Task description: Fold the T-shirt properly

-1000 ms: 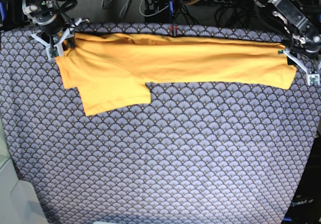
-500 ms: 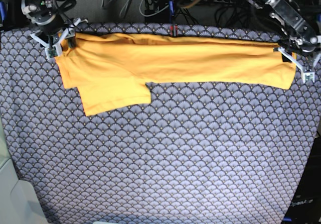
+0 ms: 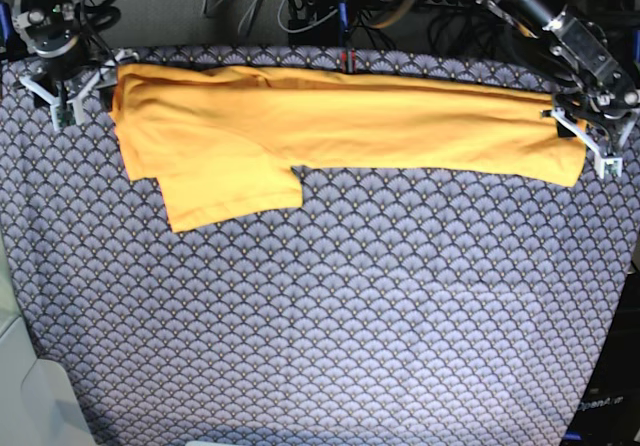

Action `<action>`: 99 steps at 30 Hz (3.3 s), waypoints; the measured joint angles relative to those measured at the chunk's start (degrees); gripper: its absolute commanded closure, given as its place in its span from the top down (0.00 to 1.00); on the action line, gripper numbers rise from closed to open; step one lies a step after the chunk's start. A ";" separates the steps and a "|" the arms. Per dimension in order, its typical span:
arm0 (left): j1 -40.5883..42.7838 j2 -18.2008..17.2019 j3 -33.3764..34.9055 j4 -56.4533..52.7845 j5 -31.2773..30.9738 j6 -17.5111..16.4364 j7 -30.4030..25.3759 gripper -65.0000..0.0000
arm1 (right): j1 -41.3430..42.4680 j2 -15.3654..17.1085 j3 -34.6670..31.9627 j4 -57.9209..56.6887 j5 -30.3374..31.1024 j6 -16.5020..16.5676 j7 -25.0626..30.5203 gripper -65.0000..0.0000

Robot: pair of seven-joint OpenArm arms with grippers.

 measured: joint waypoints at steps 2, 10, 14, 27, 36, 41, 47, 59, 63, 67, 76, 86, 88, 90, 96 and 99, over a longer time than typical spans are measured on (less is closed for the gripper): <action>-0.22 -0.42 -0.02 -1.05 -0.44 -0.02 -0.63 0.58 | 0.70 0.09 -0.02 0.46 -0.11 0.02 -0.13 0.55; -0.13 -0.68 -0.07 -2.05 -1.01 0.02 -1.46 0.58 | 7.34 0.57 -0.42 0.81 -0.13 0.17 -1.77 0.55; 0.02 -0.68 -0.11 -2.14 -1.05 0.02 -1.84 0.58 | 14.67 2.27 -2.14 0.46 -0.61 0.04 -12.02 0.55; 1.09 -0.68 0.00 -2.14 -1.70 0.42 -3.08 0.58 | 29.73 3.19 -19.82 -12.81 0.20 -0.02 -26.77 0.54; 1.62 -0.74 0.00 -2.14 -2.14 0.39 -3.98 0.58 | 35.93 2.62 -21.03 -25.09 -0.15 -0.02 -24.81 0.55; 1.60 -0.76 0.00 -2.14 -2.12 0.42 -3.82 0.58 | 38.03 3.23 -21.11 -32.13 0.11 -0.02 -21.09 0.54; 1.60 -0.74 0.00 -2.14 -2.14 0.42 -3.80 0.58 | 40.61 4.02 -21.07 -37.92 0.46 -0.04 -17.88 0.54; 1.62 -0.76 0.00 -2.14 -2.14 0.39 -3.82 0.58 | 41.29 4.81 -21.20 -40.09 1.14 -0.04 -15.10 0.49; 1.62 -0.76 0.00 -2.14 -2.14 0.39 -3.80 0.58 | 41.24 5.01 -21.09 -40.09 0.98 -0.07 -15.08 0.22; 1.62 -0.76 0.00 -2.14 -2.14 0.42 -3.82 0.57 | 41.24 5.01 -21.09 -40.09 1.01 -0.07 -15.13 0.00; 1.70 -0.74 0.00 -2.12 -2.14 0.42 -4.02 0.57 | 31.61 4.85 -21.09 -20.81 -0.13 -0.02 -17.86 0.00; 1.64 -0.76 0.09 -2.12 -2.14 0.42 -3.82 0.58 | 20.00 3.69 -21.24 -3.13 0.31 0.00 -17.66 0.00; 1.62 -0.76 0.09 -2.12 -2.14 0.44 -3.67 0.58 | 17.70 3.82 -22.49 0.63 0.76 -0.28 -17.40 0.00; 1.62 -0.76 0.11 -2.12 -2.14 0.46 -3.65 0.58 | 14.32 4.44 -24.06 3.56 4.11 -0.11 -16.74 0.00; 1.66 -1.25 0.11 -2.38 -2.14 0.24 -3.85 0.58 | 6.80 7.41 -25.88 5.51 9.29 -0.02 -17.09 0.00; 1.64 -1.49 0.15 -2.40 -2.27 -0.07 -3.52 0.58 | 4.26 10.91 -25.92 5.60 15.26 -0.15 -15.34 0.00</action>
